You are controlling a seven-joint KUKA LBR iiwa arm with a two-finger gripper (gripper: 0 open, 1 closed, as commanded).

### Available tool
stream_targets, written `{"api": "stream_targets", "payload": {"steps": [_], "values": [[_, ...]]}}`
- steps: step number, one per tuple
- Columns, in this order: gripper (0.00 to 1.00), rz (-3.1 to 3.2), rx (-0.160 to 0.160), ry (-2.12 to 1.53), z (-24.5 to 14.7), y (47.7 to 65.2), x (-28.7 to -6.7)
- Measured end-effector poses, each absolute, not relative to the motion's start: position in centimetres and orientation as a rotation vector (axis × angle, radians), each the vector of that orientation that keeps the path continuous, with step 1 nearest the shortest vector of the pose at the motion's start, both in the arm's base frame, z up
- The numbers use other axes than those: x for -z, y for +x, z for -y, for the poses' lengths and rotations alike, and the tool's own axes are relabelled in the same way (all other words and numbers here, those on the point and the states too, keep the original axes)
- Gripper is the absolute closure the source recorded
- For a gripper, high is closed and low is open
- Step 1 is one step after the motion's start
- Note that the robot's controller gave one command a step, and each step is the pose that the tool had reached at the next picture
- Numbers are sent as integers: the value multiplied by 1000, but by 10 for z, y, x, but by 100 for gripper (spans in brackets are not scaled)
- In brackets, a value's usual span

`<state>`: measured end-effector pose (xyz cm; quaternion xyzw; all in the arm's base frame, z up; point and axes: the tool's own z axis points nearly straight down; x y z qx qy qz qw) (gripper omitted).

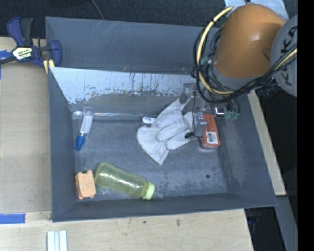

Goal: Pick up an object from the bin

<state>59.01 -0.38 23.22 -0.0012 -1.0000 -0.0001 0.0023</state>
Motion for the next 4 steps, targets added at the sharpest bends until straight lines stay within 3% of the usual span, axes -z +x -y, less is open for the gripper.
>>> {"api": "stream_targets", "payload": {"steps": [1,2,3,4], "values": [[0,3145,0,-4,4,591,-237],[0,3152,-1,76,-3,593,-201],[0,3147,-1,138,-15,597,-148],[0,3105,0,488,-20,603,-109]]}}
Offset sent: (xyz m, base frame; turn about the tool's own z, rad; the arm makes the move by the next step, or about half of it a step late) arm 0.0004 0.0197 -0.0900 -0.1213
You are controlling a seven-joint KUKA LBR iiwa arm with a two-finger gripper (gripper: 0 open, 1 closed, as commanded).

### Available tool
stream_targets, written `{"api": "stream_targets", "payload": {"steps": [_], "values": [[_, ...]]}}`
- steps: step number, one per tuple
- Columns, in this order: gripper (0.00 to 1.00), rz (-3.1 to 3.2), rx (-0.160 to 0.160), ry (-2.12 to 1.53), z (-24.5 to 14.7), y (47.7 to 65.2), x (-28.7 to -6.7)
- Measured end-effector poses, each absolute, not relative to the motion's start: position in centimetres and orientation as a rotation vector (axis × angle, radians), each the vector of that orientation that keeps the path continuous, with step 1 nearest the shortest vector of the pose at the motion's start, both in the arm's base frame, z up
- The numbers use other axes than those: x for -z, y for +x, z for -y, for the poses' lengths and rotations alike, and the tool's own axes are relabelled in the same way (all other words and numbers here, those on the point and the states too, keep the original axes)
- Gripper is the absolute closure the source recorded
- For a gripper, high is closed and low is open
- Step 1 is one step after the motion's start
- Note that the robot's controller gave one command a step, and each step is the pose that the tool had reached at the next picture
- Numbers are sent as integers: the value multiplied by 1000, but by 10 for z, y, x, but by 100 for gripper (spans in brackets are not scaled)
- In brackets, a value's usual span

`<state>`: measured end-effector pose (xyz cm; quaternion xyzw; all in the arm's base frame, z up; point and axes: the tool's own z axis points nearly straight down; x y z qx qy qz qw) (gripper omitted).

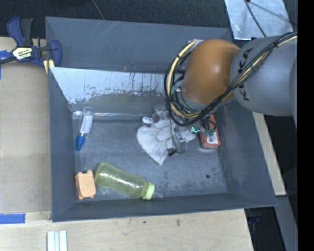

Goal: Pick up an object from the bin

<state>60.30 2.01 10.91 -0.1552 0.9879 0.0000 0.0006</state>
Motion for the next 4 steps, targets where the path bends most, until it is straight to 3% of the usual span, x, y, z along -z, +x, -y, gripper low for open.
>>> {"api": "stream_targets", "payload": {"steps": [1,2,4], "values": [[0,-3078,0,-614,-20,608,-97],[100,-3077,-1,-610,-20,609,-98],[100,-3078,-1,-608,-20,609,-98]]}}
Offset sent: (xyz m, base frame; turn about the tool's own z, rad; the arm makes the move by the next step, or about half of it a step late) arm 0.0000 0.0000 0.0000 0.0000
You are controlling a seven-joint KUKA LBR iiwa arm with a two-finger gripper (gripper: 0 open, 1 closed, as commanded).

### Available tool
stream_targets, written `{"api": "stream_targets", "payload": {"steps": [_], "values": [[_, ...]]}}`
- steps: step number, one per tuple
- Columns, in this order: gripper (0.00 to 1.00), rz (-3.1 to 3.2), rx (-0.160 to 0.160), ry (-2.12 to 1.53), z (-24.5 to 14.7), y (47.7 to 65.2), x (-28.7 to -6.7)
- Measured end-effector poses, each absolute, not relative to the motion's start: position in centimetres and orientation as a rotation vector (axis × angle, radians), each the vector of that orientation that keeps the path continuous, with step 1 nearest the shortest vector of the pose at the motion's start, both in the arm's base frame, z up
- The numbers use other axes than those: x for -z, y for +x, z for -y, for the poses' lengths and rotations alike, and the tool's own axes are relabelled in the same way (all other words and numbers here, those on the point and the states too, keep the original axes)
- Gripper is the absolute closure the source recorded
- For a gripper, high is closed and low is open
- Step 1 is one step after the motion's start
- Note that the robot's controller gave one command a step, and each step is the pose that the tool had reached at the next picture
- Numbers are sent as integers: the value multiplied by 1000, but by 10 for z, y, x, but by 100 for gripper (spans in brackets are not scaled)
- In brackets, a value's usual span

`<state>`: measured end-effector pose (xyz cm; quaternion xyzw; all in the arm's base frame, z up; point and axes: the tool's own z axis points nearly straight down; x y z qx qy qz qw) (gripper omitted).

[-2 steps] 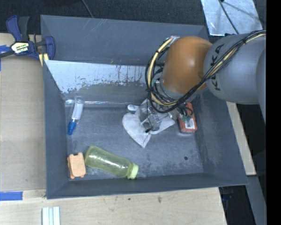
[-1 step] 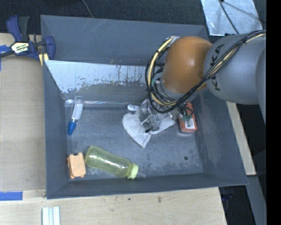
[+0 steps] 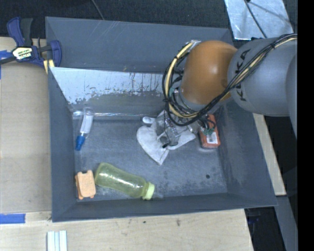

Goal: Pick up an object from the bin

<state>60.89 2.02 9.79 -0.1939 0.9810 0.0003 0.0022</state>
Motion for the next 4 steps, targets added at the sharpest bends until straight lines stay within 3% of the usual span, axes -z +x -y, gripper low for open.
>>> {"api": "stream_targets", "payload": {"steps": [1,2,3,4], "values": [[100,-3023,2,-820,-15,596,-91],[100,-2974,-7,-997,18,593,-74],[100,-2974,-7,-996,18,593,-74],[100,-2977,0,-993,14,608,-188]]}}
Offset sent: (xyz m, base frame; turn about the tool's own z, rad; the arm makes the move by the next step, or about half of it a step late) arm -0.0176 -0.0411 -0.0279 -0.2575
